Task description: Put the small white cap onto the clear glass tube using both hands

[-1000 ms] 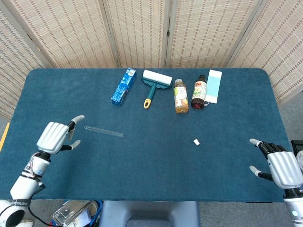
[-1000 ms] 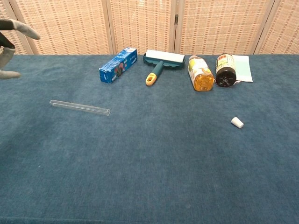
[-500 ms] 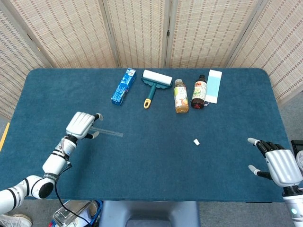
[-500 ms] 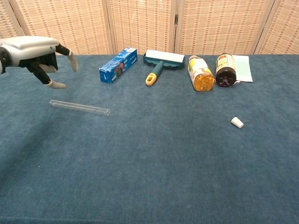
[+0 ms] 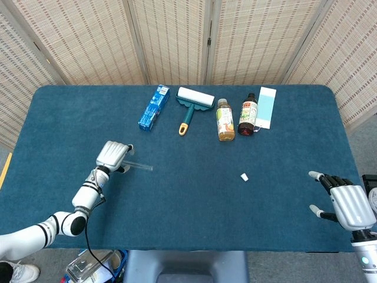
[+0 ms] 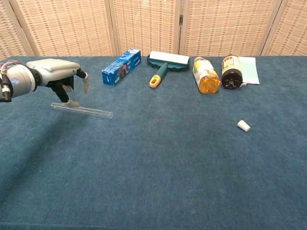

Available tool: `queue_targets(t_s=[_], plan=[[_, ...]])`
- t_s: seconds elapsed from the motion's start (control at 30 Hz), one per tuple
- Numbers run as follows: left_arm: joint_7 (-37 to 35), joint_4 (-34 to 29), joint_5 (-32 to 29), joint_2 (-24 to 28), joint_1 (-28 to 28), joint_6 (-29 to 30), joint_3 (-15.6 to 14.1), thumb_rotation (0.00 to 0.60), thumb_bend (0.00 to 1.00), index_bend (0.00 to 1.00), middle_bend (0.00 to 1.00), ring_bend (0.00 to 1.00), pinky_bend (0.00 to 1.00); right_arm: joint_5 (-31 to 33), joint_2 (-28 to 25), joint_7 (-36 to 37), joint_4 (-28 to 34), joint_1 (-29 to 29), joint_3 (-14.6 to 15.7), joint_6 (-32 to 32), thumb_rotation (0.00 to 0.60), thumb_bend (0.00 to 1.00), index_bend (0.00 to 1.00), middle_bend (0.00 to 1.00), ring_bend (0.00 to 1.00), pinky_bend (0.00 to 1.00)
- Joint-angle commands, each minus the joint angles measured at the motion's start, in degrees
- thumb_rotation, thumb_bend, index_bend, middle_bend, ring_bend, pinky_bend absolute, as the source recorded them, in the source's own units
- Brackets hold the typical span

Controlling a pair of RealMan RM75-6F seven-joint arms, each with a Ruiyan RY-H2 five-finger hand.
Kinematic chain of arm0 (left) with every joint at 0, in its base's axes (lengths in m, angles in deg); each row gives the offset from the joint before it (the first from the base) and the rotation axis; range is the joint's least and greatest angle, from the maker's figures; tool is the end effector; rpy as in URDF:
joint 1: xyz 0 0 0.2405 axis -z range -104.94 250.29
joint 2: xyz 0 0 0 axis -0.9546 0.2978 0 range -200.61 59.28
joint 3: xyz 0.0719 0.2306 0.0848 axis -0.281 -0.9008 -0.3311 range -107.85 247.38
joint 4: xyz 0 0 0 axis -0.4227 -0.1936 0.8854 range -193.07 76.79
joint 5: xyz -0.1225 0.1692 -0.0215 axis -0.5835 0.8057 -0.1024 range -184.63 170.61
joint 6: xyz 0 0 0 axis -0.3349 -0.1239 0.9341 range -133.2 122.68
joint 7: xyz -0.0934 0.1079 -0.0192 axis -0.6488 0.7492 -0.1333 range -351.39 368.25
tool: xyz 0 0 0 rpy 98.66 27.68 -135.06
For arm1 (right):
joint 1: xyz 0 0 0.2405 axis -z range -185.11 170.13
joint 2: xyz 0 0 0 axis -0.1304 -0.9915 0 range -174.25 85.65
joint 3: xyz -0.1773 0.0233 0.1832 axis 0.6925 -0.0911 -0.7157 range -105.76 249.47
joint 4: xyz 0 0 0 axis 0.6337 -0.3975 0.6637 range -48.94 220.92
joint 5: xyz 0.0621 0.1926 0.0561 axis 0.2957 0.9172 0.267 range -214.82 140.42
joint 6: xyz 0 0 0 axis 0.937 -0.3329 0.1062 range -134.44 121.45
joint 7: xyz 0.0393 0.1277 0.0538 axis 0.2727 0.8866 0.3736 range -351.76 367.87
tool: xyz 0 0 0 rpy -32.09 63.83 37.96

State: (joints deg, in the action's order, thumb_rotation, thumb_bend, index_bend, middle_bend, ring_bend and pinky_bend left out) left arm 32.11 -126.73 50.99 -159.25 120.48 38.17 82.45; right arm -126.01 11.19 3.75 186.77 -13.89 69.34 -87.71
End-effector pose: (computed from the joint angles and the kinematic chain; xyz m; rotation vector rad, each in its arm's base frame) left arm -0.1807 0.4107 0.0023 -1.8597 -0.8165 -0.6704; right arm -0.2845 -0.1851 0.1796 1.5165 -0.8525 0.8500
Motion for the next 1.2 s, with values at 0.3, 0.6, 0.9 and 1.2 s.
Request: queue_targets(t_s=[0.3,0.6,0.9,1.2], plan=[[2.70,3.15,-5.08,-3.37,2.66,-1.98,-1.25,0.600,0.25,0.45,1.00,1.00,1.00,0.35,0.00,0.31,-0.31,-0.02,0.09,-0.02,0.600,0.14,0.24,0.35,0.36,0.43],[3.22,5.65,-7.35,-4.65,3.72,-3.01,-2.12,0.600,0.32,0.46,1.00,1.00,1.00,0.84,0.06,0.75,-0.82,0.14,0.18,-0.08,0.600,0.14,0.24,0.35,0.36,0.43],[3.66,6.40,-8.55,-5.00,4.44,-3.70,-3.09,0.600,0.33,0.46,1.00,1.00,1.00,1.08,0.14,1.06,-1.20,0.03,0.14,0.05,0.600,0.14,0.24,0.35,0.36,0.43],[3.96,7.03,-9.32,-5.35,4.94,-3.82,-3.81,0.600,0.33,0.49,1.00,1.00,1.00,1.36,0.20,1.28,-1.46,0.02,0.16,0.14,0.600,0.14,0.24,0.35,0.36,0.43]])
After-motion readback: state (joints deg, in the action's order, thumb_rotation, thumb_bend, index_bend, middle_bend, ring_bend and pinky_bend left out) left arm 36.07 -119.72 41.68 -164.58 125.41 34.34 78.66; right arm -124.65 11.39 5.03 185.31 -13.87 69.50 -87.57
